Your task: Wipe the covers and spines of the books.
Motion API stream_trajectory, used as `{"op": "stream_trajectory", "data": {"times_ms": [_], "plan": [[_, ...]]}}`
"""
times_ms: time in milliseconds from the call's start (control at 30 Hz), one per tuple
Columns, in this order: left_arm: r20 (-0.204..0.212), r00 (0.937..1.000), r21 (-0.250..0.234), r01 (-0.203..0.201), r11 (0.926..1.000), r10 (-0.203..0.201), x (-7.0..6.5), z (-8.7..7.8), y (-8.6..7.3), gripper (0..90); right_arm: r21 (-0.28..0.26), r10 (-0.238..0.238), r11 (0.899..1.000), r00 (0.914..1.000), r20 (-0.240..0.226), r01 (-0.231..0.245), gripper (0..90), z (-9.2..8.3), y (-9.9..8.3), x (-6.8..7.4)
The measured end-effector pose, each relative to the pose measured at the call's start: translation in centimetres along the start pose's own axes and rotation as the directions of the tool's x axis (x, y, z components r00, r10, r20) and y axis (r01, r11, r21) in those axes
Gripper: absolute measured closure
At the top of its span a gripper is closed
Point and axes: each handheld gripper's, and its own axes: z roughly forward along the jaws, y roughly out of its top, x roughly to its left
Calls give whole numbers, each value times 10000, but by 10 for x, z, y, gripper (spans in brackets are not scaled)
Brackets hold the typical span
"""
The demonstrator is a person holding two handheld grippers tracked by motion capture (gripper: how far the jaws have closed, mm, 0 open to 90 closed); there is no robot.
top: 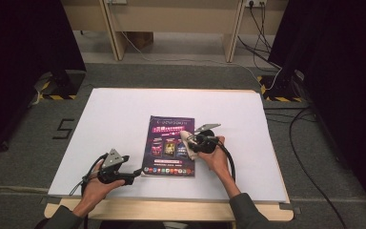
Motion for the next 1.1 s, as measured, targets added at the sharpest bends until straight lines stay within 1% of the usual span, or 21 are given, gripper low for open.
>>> {"op": "stream_trajectory", "data": {"times_ms": [33,100,133,233,367,467,533,600,700,767,867,933,1000,1067,1100], "plan": [[26,10000,1,-10,10000,10,-1,1,0,236,7,80,10000,9999,61,-80,767,3,3,-2],[58,10000,29,-47,10000,47,-2,1,0,236,18,88,10000,9999,84,-89,766,7,8,-7],[69,10000,31,-60,10000,60,-2,1,0,236,33,291,9996,9995,83,-291,766,9,11,-9],[95,9999,38,-88,10000,87,-2,2,0,237,17,410,9992,9990,175,-411,767,14,18,-16],[90,10000,36,-41,10000,41,-1,2,0,239,-151,770,9970,9964,362,-765,768,22,27,-28],[78,10000,57,-44,10000,43,-1,2,0,238,-235,1106,9937,9923,563,-1094,769,28,34,-36],[99,9999,38,-42,10000,42,-1,2,0,239,-314,1393,9900,9876,727,-1373,769,32,39,-43],[104,9999,62,-71,10000,70,-1,2,0,239,-304,1499,9886,9844,922,-1477,768,35,44,-48],[120,9999,46,-76,10000,75,-2,2,0,239,-389,1830,9830,9764,1148,-1797,768,40,50,-53],[124,9999,53,-72,10000,71,-2,1,0,239,-389,1864,9824,9733,1336,-1827,768,42,54,-56],[122,9999,35,-81,10000,81,-2,1,0,239,-384,1957,9806,9696,1465,-1921,770,44,57,-57],[130,9999,50,-104,9999,103,-2,1,0,239,-341,1804,9836,9720,1509,-1773,775,44,57,-56],[125,9999,58,-93,9999,93,-2,1,0,239,-408,1791,9837,9721,1515,-1749,778,44,55,-54],[135,9999,65,-94,9999,94,-2,2,0,239,-425,1797,9835,9760,1228,-1757,777,43,52,-51],[134,9999,95,-107,9999,106,-2,2,0,239,-388,1762,9841,9793,1000,-1731,777,42,50,-49]]}}
